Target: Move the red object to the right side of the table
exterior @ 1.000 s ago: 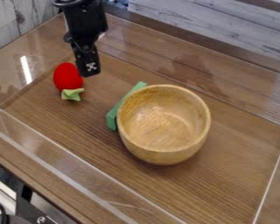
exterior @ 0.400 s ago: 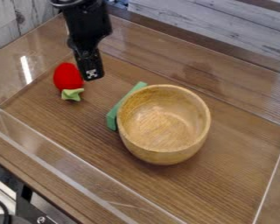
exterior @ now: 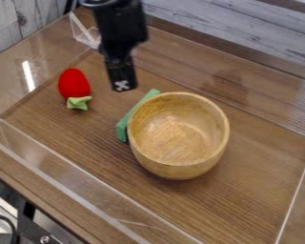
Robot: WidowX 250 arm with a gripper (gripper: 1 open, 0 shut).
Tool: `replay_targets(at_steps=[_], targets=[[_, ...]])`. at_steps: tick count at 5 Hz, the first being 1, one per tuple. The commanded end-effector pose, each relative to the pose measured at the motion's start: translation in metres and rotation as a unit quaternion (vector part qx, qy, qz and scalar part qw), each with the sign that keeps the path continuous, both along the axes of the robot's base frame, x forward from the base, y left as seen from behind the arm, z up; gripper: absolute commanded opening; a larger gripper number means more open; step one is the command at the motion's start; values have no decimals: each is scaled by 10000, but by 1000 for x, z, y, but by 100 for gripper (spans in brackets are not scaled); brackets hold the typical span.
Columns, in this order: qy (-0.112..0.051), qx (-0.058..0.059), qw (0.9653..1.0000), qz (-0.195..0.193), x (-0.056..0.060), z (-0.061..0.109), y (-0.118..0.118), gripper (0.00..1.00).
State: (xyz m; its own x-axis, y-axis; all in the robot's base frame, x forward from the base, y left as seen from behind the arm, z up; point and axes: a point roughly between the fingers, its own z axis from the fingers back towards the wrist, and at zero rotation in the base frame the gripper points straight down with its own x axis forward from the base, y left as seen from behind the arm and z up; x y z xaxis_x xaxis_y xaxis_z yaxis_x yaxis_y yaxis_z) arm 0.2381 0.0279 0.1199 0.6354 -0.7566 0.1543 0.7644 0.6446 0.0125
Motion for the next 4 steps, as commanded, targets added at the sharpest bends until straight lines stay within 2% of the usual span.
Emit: replay_targets(at_steps=[1,3,4], targets=[[-230,6,9997,29,4,15,-8,0],[-187,-36,9982,573,-8,44,-14,0],[-155,-59,9986,504,-6,39,-10,100]])
